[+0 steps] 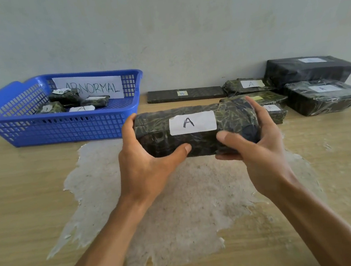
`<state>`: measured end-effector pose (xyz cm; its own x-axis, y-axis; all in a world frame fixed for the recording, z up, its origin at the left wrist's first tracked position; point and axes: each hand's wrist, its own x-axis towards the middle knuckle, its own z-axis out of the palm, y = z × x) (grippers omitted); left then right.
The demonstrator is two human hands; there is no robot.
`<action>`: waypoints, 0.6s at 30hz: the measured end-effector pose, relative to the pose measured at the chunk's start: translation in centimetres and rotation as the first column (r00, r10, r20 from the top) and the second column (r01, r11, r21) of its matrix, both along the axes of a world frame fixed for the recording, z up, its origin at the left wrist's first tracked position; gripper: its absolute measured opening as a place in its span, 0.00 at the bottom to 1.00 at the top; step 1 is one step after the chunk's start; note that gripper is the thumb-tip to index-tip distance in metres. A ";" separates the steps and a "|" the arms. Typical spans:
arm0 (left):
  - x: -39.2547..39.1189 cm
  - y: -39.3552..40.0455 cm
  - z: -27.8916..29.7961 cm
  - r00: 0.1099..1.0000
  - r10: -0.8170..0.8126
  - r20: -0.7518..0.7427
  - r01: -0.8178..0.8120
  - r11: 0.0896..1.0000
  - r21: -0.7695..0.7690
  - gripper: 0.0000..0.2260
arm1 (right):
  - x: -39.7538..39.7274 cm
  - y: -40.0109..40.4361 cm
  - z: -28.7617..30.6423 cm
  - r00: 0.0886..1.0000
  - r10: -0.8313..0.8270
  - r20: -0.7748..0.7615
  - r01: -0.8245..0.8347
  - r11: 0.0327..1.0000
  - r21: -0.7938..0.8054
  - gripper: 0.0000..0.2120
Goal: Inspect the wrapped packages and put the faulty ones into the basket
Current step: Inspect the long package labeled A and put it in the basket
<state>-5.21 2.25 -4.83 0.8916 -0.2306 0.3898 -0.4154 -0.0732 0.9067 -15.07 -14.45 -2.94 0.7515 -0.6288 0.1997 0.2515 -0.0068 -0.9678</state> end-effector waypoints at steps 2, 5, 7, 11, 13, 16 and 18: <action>0.7 0.6 0.5 0.999 -0.033 -0.013 0.033 0.999 0.009 0.45 | -0.2 -0.3 0.8 0.997 0.070 -0.028 -0.065 0.986 0.151 0.33; 1.6 1.6 1.0 0.992 -0.117 -0.051 0.119 0.992 0.045 0.42 | -0.6 -0.7 1.5 0.977 0.201 -0.076 -0.163 0.923 0.347 0.14; 1.9 1.9 1.1 0.990 -0.119 -0.072 0.123 0.990 0.063 0.44 | -0.7 -1.0 1.5 0.960 0.247 -0.133 -0.181 0.908 0.379 0.13; 2.0 2.0 1.2 0.988 0.007 -0.154 -0.011 1.000 -0.027 0.52 | -0.6 -1.0 1.4 0.951 0.303 -0.068 -0.253 0.883 0.396 0.08; 1.9 1.7 1.2 0.975 0.023 -0.223 -0.047 0.994 -0.103 0.51 | -0.4 -0.8 1.1 0.948 0.317 -0.029 -0.280 0.873 0.399 0.07; 1.4 0.9 1.0 0.955 -0.044 -0.293 -0.009 0.984 -0.179 0.47 | 0.1 -0.2 0.4 0.952 0.305 -0.016 -0.277 0.885 0.375 0.08; 0.6 0.3 0.7 0.958 -0.080 -0.274 0.035 0.985 -0.167 0.43 | 0.3 0.2 0.2 0.957 0.290 -0.015 -0.265 0.895 0.360 0.08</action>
